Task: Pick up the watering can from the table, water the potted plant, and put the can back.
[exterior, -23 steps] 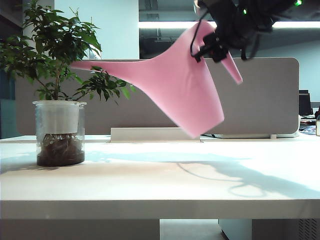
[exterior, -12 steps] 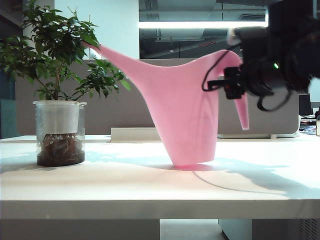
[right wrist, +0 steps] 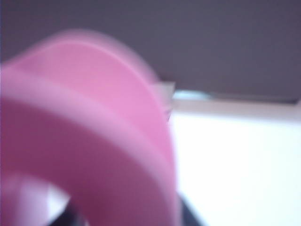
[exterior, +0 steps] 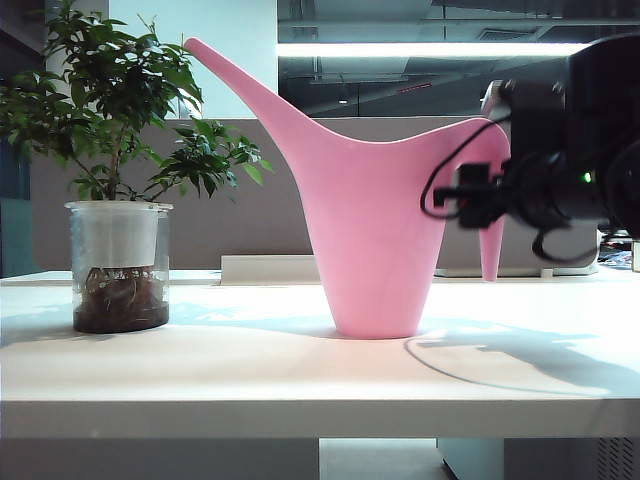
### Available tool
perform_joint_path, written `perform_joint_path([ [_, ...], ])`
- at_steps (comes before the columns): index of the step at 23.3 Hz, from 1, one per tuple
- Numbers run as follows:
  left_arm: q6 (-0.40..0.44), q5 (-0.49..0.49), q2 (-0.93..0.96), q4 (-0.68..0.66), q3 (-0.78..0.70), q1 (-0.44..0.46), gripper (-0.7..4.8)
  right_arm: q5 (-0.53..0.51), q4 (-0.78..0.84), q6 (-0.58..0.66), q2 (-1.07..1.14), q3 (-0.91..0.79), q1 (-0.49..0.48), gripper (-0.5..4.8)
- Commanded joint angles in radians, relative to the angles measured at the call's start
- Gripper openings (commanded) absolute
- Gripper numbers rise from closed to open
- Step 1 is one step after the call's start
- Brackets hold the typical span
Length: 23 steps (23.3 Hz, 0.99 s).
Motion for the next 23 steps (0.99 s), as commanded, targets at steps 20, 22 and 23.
perform_joint_path([
  [20, -0.002, 0.008, -0.113, 0.009, -0.093, 0.314, 0.03, -0.087, 0.152, 0.224, -0.303, -0.566, 0.006, -0.01],
  [22, -0.002, 0.008, -0.148, 0.009, -0.146, 0.33, 0.03, -0.098, 0.152, 0.226, -0.303, -0.596, 0.006, -0.01],
  [23, -0.002, 0.008, -0.161, 0.009, -0.181, 0.338, 0.03, -0.098, 0.146, 0.224, -0.302, -0.614, 0.006, -0.02],
])
